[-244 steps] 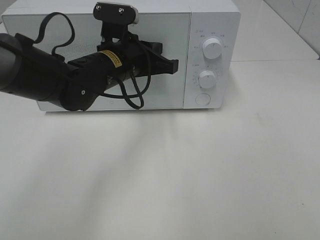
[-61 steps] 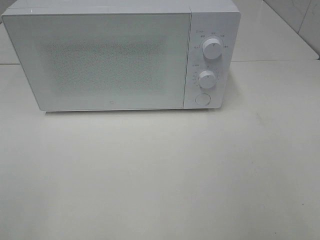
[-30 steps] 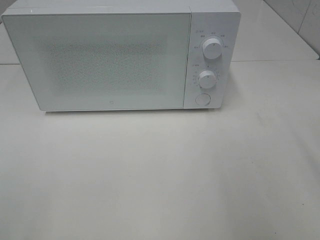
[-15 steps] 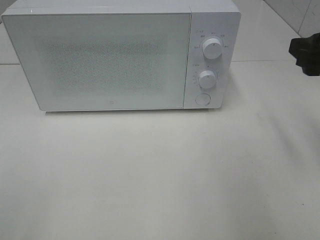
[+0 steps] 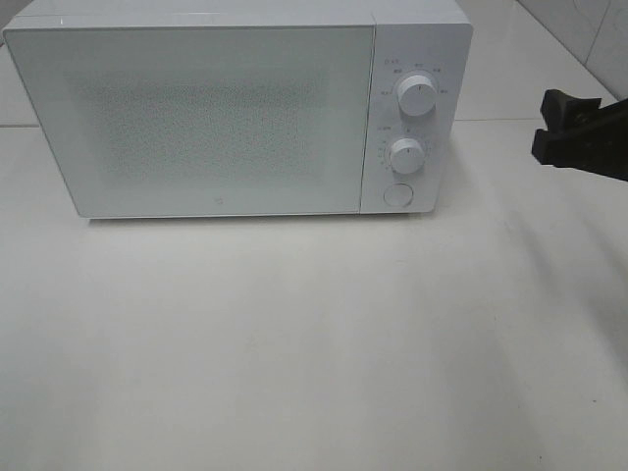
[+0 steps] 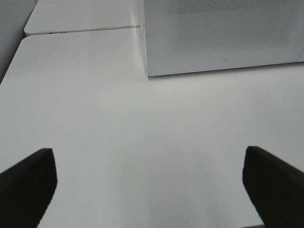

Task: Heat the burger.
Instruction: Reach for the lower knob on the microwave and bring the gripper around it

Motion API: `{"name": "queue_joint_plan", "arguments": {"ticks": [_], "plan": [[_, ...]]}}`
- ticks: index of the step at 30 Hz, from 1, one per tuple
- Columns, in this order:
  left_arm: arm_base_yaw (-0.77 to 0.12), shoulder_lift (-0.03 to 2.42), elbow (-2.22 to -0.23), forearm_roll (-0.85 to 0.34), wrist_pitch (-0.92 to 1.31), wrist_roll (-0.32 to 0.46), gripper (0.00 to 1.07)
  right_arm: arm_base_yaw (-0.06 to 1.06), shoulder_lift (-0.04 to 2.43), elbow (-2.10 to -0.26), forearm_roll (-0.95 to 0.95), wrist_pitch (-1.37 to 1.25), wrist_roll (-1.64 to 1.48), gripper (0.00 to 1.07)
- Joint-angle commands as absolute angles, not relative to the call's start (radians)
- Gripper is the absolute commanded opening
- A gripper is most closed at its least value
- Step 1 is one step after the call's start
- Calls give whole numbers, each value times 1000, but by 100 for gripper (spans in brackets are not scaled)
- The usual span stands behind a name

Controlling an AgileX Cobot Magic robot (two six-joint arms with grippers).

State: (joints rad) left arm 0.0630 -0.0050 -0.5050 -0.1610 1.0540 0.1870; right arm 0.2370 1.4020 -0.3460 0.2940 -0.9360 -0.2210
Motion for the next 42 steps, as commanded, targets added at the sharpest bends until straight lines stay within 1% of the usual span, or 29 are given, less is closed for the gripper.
{"name": "queue_joint_plan", "arguments": {"ticks": [1,2,4,5,6,7,9,10,11,13,14,23,24,30,42], "plan": [[69,-26,-504,-169,1043,187,100,291,1434,-343,387,-1011,-275,75],[69,-26,-504,-168,1043,187,100,342,1472,-343,442,-1058,-289,75],[69,-26,-504,-168,1043,187,100,363,1485,-343,462,-1073,-294,75],[69,-26,-504,-168,1043,187,100,412,1516,-344,507,-1108,-295,75],[69,-26,-504,-168,1043,187,100,435,1532,-344,527,-1127,-295,75],[69,-26,-504,-168,1043,187,100,435,1532,-344,527,-1127,-295,75],[69,-26,-504,-168,1043,187,100,490,1580,-344,561,-1168,-295,75],[69,-26,-504,-168,1043,187,100,490,1580,-344,561,-1168,-295,75],[69,-26,-504,-168,1043,187,100,524,1606,-344,578,-1197,-295,75],[69,-26,-504,-168,1043,187,100,539,1618,-348,588,-1207,-295,75],[69,-26,-504,-168,1043,187,100,577,1646,-356,625,-1228,-294,75],[69,-26,-504,-168,1043,187,100,666,1731,-417,725,-1241,-296,75],[69,-26,-504,-168,1043,187,100,691,1750,-442,762,-1241,-296,75],[69,-26,-504,-168,1043,187,100,734,1810,-504,777,-1250,-296,75],[69,-26,-504,-168,1043,187,100,731,1921,-617,765,-1260,-288,75]]}}
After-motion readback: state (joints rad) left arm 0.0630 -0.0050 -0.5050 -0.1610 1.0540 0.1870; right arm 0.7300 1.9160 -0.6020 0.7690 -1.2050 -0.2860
